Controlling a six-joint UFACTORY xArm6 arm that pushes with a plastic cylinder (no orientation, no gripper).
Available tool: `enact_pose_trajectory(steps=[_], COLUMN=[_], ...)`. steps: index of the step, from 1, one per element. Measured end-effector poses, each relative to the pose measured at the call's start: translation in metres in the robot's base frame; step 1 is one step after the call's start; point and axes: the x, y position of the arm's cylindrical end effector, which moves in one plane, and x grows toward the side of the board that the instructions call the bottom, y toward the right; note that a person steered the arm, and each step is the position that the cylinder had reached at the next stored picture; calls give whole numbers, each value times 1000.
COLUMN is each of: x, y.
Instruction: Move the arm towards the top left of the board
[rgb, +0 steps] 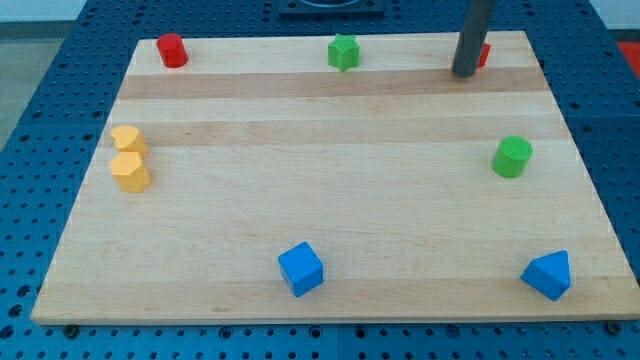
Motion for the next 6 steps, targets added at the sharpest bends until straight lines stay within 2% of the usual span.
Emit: enact_pose_trajectory(steps=[1, 2, 3, 5, 6], x=[-9, 6, 42, 29, 29], y=[-1, -4, -73, -298, -390])
